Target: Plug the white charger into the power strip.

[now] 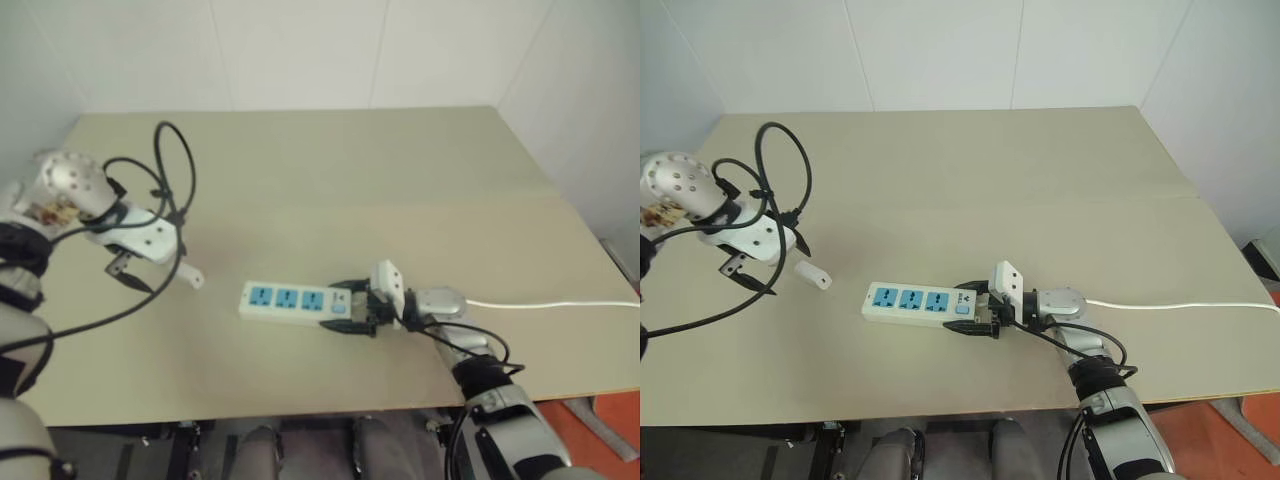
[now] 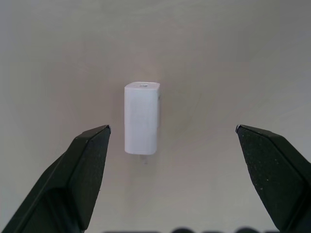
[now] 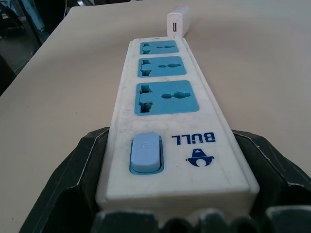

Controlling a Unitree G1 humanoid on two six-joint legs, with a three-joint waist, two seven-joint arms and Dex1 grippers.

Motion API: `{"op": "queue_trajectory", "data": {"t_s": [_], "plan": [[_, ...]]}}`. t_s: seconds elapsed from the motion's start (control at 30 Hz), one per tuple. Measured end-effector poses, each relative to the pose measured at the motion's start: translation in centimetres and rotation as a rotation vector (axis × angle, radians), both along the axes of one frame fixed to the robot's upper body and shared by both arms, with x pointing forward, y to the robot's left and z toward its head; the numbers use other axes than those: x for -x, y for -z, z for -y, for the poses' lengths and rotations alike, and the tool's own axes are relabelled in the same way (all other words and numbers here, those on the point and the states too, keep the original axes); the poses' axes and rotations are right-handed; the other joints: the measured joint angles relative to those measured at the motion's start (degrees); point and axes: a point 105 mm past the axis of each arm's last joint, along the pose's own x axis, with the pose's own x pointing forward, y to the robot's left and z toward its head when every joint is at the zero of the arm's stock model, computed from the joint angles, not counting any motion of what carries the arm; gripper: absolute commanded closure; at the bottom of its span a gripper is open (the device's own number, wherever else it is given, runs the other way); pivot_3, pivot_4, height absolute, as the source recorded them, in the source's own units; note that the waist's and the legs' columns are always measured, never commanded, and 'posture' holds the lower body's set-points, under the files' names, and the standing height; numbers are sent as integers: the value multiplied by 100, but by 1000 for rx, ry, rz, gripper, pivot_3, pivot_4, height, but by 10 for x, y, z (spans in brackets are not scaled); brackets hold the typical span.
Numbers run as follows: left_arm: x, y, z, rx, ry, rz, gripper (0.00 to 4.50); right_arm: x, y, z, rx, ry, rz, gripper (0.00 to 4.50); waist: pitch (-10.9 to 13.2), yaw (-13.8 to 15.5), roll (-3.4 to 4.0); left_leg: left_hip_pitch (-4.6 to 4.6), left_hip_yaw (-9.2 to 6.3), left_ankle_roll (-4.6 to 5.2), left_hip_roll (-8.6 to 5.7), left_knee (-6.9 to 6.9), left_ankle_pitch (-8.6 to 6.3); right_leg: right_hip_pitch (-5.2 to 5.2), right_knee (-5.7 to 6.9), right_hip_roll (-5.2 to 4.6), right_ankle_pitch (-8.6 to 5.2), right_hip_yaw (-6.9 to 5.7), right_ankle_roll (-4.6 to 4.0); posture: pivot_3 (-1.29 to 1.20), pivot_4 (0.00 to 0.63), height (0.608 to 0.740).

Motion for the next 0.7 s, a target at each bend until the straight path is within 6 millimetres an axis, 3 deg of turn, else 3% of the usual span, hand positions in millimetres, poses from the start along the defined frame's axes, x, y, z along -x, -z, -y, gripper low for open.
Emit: {"op": "queue_trajectory", "data": {"t_s": [0.7], "plan": [[-18,40,20,-51,72,74,0,1,1,-1,-11,33,-3,1081,0,-6,0,0,-2,0,-1,1,0,-1,6,-2,0,0,0,0,150,740]]}}
